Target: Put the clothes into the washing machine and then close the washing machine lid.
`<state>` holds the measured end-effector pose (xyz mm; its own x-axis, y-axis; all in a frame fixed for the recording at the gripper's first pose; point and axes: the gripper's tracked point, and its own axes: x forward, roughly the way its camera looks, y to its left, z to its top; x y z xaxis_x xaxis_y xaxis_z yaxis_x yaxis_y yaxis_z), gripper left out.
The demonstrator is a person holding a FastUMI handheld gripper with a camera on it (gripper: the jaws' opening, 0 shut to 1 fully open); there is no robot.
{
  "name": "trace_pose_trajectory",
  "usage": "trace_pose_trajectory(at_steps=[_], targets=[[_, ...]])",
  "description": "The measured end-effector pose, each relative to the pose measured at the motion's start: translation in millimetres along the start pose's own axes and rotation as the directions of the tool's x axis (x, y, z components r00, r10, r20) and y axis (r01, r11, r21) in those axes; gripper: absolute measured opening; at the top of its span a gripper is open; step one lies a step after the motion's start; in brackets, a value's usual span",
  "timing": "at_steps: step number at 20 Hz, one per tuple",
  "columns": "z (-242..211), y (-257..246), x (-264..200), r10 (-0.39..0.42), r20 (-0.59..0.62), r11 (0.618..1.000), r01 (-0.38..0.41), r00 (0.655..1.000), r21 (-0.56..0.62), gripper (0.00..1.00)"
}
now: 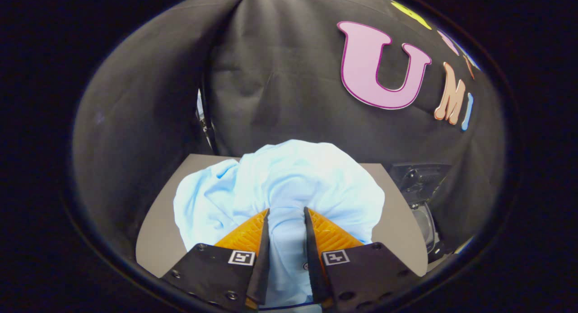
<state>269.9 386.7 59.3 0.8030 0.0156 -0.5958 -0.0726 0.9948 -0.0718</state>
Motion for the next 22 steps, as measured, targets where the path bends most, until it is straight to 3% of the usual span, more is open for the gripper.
trace_pose_trajectory(at_steps=[1, 5, 9, 12, 17, 22], targets=[[4.0, 0.5, -1.7, 0.002, 0.029, 1.0, -0.001, 1.0, -0.016, 0.4], [-8.8, -10.9, -11.0, 0.01, 0.022, 1.0, -0.011, 1.0, 0.02, 0.11], [-5.4, -15.0, -18.3, 0.055, 0.174, 0.996, -0.067, 0.983, 0.062, 0.11], [-6.4, -22.8, -24.8, 0.091, 0.216, 0.988, -0.116, 0.972, 0.105, 0.11], [-14.5, -86.9, -40.3, -0.042, 0.234, 0.998, 0.028, 0.971, 0.061, 0.1], [-4.5, -143.5, -55.2, -0.094, 0.35, 0.986, 0.039, 0.932, 0.162, 0.1]])
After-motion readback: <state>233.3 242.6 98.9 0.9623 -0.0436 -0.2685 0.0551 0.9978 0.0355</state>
